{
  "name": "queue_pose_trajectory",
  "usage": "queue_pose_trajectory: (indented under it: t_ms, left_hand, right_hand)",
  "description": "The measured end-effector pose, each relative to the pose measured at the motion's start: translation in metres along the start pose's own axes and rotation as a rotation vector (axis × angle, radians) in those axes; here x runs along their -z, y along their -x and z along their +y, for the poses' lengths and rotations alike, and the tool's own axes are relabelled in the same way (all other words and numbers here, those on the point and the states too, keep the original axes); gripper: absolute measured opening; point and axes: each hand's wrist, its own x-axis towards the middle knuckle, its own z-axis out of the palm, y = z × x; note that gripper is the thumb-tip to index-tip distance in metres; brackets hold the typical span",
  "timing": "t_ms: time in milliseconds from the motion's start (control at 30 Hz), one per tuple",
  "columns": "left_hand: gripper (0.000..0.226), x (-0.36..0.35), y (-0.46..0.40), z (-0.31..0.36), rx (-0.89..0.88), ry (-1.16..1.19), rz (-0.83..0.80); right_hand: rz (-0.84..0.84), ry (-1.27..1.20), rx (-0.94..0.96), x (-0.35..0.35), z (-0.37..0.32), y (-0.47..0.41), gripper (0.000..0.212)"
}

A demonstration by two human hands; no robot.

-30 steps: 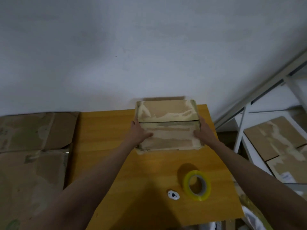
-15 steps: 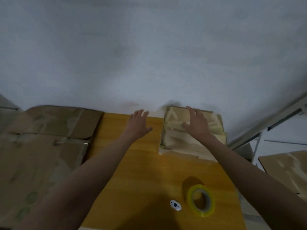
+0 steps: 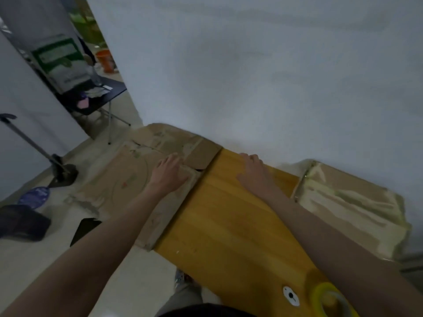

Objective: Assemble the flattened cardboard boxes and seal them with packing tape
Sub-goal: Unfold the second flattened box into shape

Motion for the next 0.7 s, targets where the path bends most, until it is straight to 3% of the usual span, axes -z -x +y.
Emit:
queue_pose_trajectory:
  t_ms: [300,700]
  left_hand:
    - [0.068,0.0,-0.033,-0.116,-0.046,-0.036,-0.002]
    - [0.068,-0.042,-0.102,-0.242,-0.233,-0.048,-0.153]
  right_hand:
    - [0.008,0.003,-0.027,-0.073,-0.1,-0.04,0.064]
    - [0.066,-0.083,-0.362,-0.198,-0.161,-0.079,0.051]
